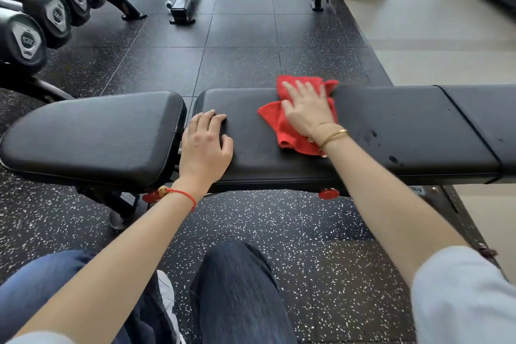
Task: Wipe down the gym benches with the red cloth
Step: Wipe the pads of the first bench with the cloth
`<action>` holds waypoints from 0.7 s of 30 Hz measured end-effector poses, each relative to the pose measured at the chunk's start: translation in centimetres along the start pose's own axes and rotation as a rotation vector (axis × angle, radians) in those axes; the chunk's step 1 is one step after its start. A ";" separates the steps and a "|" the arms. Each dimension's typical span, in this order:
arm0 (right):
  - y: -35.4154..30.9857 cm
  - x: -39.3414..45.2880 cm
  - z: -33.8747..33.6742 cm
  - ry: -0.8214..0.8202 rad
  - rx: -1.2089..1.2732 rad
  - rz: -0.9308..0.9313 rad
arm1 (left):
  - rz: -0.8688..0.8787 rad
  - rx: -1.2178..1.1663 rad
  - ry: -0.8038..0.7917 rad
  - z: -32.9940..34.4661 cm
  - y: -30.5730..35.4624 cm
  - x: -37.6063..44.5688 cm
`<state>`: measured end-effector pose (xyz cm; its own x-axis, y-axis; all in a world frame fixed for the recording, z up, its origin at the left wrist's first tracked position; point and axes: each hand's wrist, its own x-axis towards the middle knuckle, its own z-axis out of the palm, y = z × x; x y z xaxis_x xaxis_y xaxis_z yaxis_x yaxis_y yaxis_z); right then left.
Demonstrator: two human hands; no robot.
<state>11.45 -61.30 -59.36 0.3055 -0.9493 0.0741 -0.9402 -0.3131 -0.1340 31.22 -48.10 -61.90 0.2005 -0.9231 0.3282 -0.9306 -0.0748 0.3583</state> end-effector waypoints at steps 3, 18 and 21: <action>-3.9 -3.2 0.8 -0.013 0.026 -0.201 | 0.001 -0.017 0.005 -0.1 -0.3 0.1; -0.4 -2.6 0.1 0.000 0.031 0.055 | -0.020 0.021 -0.045 -0.1 0.3 -0.2; -5.0 -4.2 0.8 0.009 0.045 -0.142 | -0.014 0.011 -0.038 -0.1 0.1 -0.2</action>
<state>15.00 -55.79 -59.80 0.4333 -0.8951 0.1047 -0.8799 -0.4453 -0.1658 31.09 -47.90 -61.86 0.2023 -0.9356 0.2893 -0.9311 -0.0923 0.3528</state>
